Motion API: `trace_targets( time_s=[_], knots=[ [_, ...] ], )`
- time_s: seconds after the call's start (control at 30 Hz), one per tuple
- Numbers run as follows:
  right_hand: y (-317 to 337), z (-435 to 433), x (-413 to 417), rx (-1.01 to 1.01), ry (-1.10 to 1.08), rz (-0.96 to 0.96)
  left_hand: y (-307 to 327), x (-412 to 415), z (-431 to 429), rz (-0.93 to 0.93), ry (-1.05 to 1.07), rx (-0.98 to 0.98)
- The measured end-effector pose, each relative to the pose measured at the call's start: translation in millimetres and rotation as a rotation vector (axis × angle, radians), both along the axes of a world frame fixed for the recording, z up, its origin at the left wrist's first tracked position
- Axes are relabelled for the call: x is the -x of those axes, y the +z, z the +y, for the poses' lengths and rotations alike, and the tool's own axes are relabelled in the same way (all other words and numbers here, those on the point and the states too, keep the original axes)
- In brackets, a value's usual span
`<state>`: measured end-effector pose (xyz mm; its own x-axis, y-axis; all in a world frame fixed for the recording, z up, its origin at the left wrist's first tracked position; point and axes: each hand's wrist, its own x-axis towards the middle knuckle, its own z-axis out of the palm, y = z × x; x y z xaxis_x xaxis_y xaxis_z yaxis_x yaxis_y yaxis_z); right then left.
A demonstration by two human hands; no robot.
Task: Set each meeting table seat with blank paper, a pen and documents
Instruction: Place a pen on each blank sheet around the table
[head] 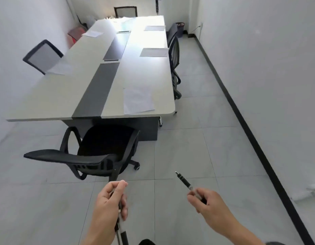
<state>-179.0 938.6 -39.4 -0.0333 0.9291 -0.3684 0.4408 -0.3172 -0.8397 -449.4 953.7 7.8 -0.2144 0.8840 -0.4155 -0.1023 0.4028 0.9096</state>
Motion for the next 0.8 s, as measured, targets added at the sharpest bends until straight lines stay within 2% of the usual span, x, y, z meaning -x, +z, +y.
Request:
trace_targets(
  time_s=[0.17, 0.27, 0.43, 0.6, 0.8],
  knots=[
    [-14, 95, 13, 0.03, 0.058, -0.018, -16, 24, 53, -0.024, 0.138, 0.045],
    [-22, 156, 30, 0.057, 0.013, -0.025, -24, 44, 106, -0.03, 0.174, 0.037],
    [-15, 262, 56, 0.099, -0.094, -0.007, -14, 76, 208, -0.037, 0.156, -0.014],
    [0, 357, 69, -0.025, -0.135, -0.065, -1, 95, 295, -0.06, 0.135, -0.014],
    [-27, 462, 60, -0.011, -0.118, -0.164, -6, 96, 364, -0.056, 0.166, 0.013]
  ],
)
